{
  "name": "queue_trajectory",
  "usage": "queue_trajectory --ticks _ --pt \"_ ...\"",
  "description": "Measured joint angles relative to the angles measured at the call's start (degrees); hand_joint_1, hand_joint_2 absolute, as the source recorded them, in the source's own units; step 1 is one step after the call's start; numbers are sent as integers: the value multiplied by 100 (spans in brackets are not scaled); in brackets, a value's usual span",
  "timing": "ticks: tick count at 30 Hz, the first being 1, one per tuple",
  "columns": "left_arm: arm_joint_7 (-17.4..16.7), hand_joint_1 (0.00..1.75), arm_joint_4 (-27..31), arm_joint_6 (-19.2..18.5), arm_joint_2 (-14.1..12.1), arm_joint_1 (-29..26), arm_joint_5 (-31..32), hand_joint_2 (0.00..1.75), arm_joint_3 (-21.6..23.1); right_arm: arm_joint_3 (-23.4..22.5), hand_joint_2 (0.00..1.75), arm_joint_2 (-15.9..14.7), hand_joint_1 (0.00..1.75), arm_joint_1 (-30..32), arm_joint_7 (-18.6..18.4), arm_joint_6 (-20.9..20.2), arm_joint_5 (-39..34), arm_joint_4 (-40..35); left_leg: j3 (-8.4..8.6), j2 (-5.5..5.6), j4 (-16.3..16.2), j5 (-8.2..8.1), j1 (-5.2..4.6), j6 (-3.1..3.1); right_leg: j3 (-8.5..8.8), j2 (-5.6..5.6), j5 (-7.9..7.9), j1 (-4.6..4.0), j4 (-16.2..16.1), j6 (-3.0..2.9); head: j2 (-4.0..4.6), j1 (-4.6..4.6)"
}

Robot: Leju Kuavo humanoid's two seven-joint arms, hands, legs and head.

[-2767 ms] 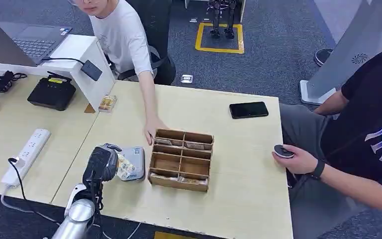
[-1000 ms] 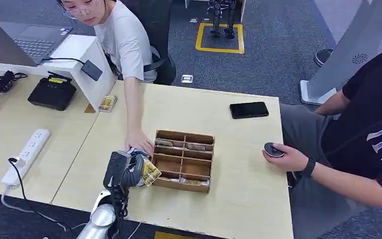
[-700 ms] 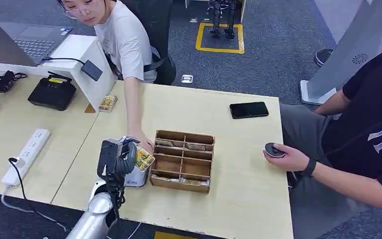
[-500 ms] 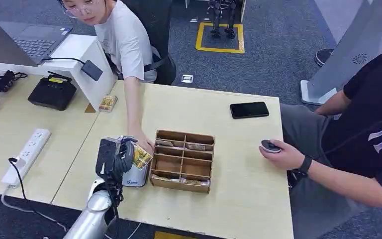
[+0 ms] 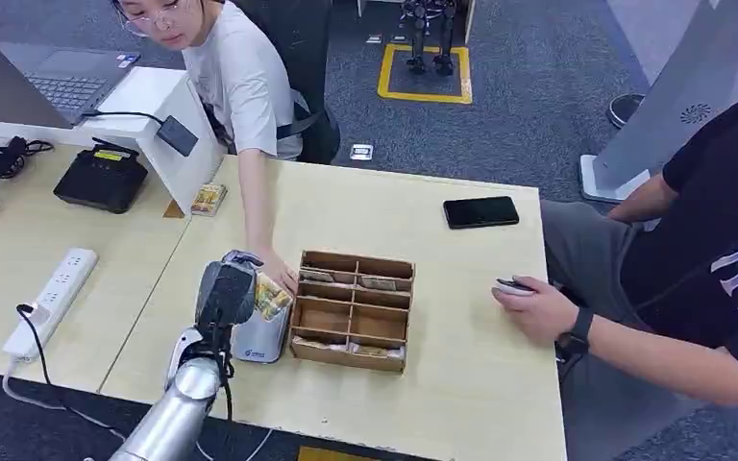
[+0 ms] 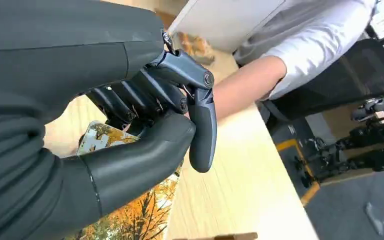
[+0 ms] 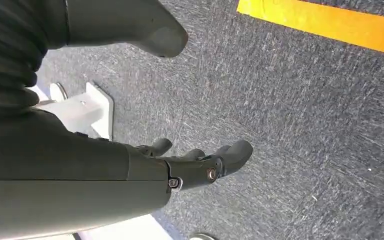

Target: Pass the card to the sensor for recognition and then transmit it.

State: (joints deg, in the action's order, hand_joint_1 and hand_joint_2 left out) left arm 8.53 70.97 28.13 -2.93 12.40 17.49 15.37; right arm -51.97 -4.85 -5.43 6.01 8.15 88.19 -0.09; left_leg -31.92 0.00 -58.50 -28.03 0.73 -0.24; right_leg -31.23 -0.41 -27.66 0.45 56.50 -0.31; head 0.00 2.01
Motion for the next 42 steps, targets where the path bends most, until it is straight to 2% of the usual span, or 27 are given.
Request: queue_trajectory --ticks 2,6,9,27,38,42 --pt "-57 175 -55 0 -61 24 406 175 0 -26 175 0 0 -10 0 -29 46 0 0 0 0 1 0 0 0 0 0 0 0 0 0 2" --pt "-88 175 -127 4 -116 44 540 175 0 -66 175 0 0 -25 2 -40 66 -2 -2 1 0 1 0 0 -1 0 0 0 0 0 0 0" --pt "-140 175 -186 39 -144 62 930 175 0 -74 175 0 0 -33 2 -37 125 0 -2 1 0 0 -1 0 0 0 0 1 0 0 0 0" --pt "-820 175 -335 72 -321 108 3077 175 2 -103 175 0 0 -55 2 -29 182 -2 -1 0 0 1 -1 0 -1 0 1 1 0 1 0 0" --pt "-1106 175 -374 68 -409 126 3765 175 37 -122 175 0 0 -57 24 -29 182 -2 -1 0 0 1 -1 0 -1 0 1 1 0 2 0 0" --pt "-1154 175 -374 -13 -429 134 3776 175 39 -127 175 0 0 -56 28 -26 182 -2 -1 -1 0 1 -1 0 -2 -1 1 1 0 1 0 2"
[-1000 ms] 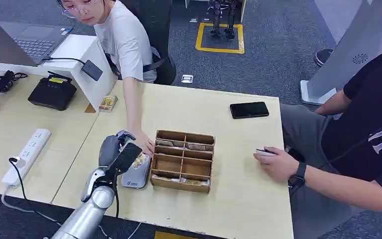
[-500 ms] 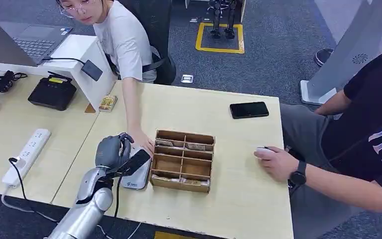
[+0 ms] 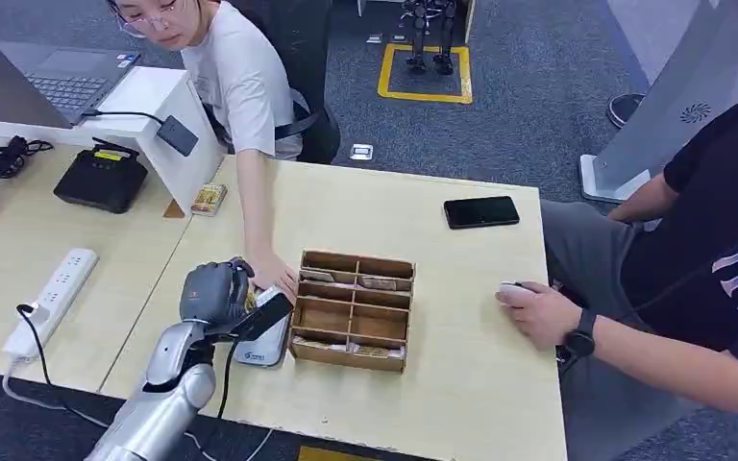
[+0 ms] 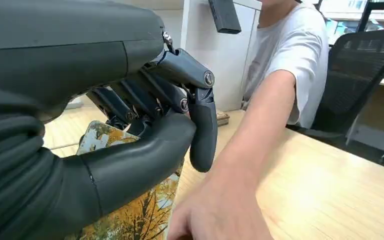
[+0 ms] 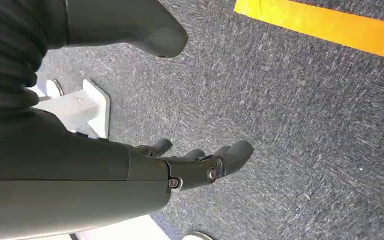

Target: Pass the card to the sensor for recognition and then transmit it.

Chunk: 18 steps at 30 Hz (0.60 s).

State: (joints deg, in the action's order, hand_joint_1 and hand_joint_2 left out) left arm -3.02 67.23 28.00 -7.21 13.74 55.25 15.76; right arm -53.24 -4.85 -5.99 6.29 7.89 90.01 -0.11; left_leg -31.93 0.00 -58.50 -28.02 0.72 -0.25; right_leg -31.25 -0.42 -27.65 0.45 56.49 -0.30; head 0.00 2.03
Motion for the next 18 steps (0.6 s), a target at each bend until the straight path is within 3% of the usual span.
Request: queue_trajectory --ticks 18 --pt "-2 175 2 -9 -2 5 -7 175 0 -2 175 0 0 0 4 0 0 0 0 0 0 0 0 0 0 0 0 0 0 0 0 -2"
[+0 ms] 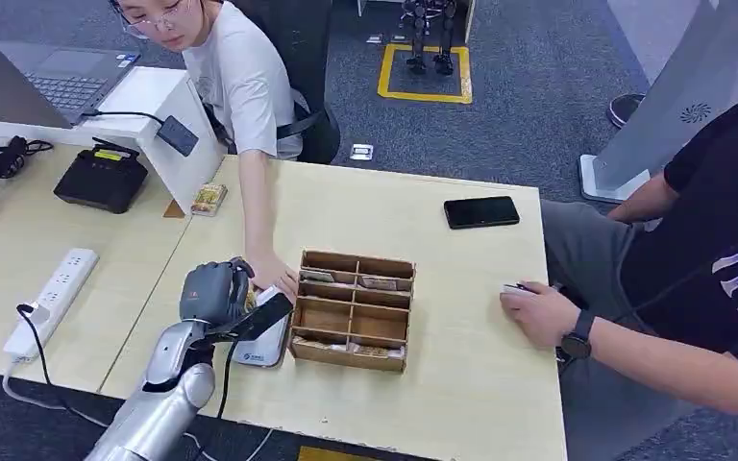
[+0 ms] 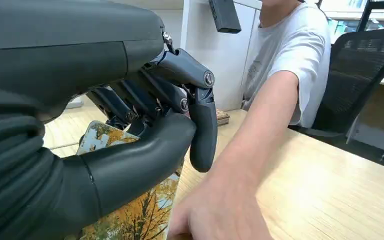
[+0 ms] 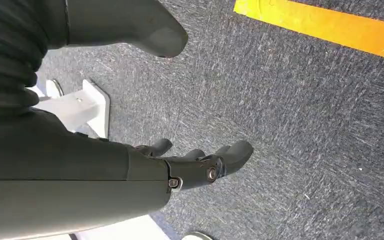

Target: Pass the card to the sensor for recognition and then transmit it.

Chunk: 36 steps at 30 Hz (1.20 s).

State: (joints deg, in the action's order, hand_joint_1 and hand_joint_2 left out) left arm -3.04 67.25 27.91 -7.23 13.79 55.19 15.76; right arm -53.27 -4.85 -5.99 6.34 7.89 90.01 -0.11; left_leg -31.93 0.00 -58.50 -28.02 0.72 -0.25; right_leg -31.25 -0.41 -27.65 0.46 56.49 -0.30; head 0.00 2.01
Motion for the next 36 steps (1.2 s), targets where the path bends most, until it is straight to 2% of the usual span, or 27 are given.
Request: queue_trajectory --ticks 4,11,14,17,18,28,36 --pt "0 175 0 -188 0 1 -68 175 0 0 175 0 0 1 2 0 0 0 0 0 0 0 0 0 0 0 0 0 0 0 0 0" --pt "-111 175 76 -1243 -35 1 -450 175 105 -50 175 0 0 4 9 2 0 0 0 0 0 0 0 0 0 0 0 0 0 0 0 2" --pt "-127 175 151 -1542 -52 2 -653 175 120 -87 175 0 0 5 9 2 0 0 0 0 0 0 0 0 0 0 0 0 0 0 0 -2" --pt "-179 175 168 -2248 -96 32 -1098 175 138 -96 175 0 0 4 9 4 0 0 0 0 0 0 0 0 0 0 0 0 0 0 0 2" --pt "-179 175 168 -2343 -118 34 -1181 175 138 -96 175 0 0 3 9 4 0 0 1 -1 0 0 0 0 0 -1 0 0 0 0 0 2" --pt "-234 175 168 -2673 -212 109 -1493 175 140 -96 175 0 0 0 0 0 0 0 0 0 0 1 0 0 0 -1 0 0 0 0 0 0" --pt "-376 175 168 -2599 -236 131 -1635 175 149 -101 175 0 0 -1 0 2 0 0 0 0 0 0 0 0 0 0 0 0 0 0 0 0"
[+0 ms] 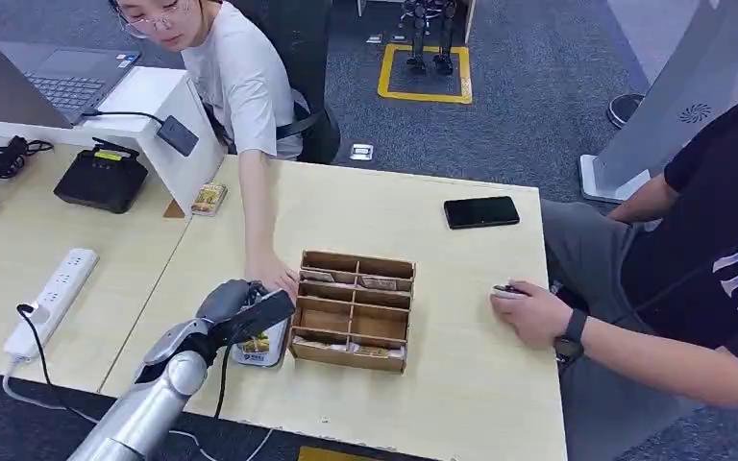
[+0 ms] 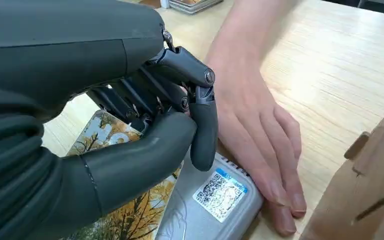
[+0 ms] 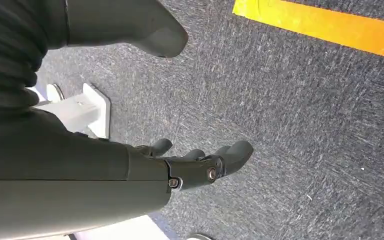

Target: Pass the card to the sensor for recognition and then transmit it.

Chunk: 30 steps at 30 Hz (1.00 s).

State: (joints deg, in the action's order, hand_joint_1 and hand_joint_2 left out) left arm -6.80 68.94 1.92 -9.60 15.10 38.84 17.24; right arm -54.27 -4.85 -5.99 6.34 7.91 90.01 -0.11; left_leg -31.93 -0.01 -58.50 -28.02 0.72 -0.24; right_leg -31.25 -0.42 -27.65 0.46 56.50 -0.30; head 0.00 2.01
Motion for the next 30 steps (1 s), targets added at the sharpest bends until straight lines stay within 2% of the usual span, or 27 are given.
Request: queue_trajectory --ticks 5,20,30 --pt "-7 175 0 175 22 -1 -280 175 -2 0 175 0 0 0 0 7 0 0 0 0 0 0 0 0 0 0 0 0 0 0 0 0" --pt "92 175 0 776 160 -2 -494 175 -44 -2 175 0 0 -5 0 37 0 0 -1 1 0 0 0 0 1 1 0 0 0 0 0 0" --pt "96 175 0 877 203 -2 -464 175 -55 -2 175 0 0 -15 0 52 0 0 -1 1 0 0 0 0 1 2 0 0 0 0 0 0"
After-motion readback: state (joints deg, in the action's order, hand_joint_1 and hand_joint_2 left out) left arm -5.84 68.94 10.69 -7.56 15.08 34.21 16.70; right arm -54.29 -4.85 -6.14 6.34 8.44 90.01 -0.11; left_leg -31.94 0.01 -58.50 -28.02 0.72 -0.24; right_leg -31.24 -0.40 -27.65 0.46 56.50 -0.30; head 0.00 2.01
